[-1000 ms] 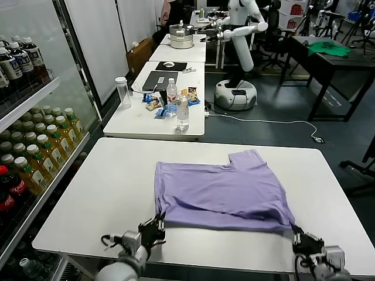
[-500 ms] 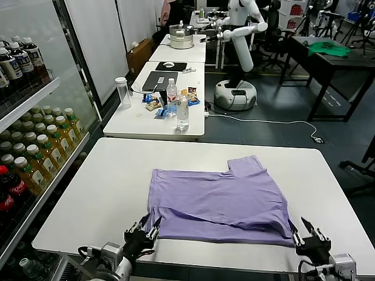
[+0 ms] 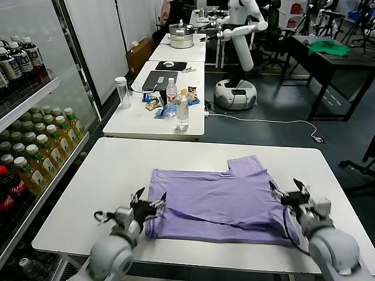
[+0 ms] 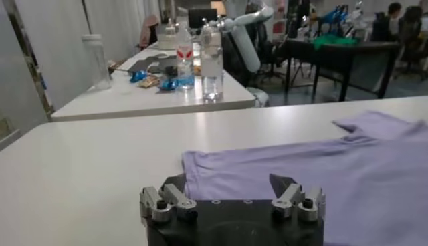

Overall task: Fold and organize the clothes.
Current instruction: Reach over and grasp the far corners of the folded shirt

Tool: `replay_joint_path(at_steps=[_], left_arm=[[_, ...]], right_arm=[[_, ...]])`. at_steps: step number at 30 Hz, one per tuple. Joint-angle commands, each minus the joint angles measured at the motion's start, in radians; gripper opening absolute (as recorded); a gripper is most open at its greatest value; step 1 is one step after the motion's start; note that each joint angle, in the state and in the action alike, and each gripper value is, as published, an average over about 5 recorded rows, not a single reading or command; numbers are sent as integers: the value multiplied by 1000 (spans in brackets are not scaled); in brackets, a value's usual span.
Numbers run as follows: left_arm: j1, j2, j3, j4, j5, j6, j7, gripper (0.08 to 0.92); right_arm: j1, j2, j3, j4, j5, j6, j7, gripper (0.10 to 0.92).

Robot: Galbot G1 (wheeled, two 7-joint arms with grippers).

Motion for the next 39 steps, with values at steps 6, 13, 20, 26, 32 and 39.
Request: replay_joint_path(at_steps=[6,13,20,26,32,39], left_arm=[[-341,-109,106,410,-5,5,-36,823],[-371,-129,108,453,-10,7,-43,823],[-371,-135,111,466,-41,12,-48,823],[-363,-135,124,462,-53,11,-46,757],[-347,-136,127,456,-83,12,-43,584],[-335,-132,121,449,-106,5,-40,385]], right_arm=[[454,59,-271,-491,72,-24,12,823],[492,107,-290,-591,69,-24,7,823],[496,124,-290,-641,104,-26,2,823],[488,125,-287,-645,137,-27,4,823],[466,109,-292,-611,148,-26,4,742],[439,86,-303,-554,144,-25,-12,543]])
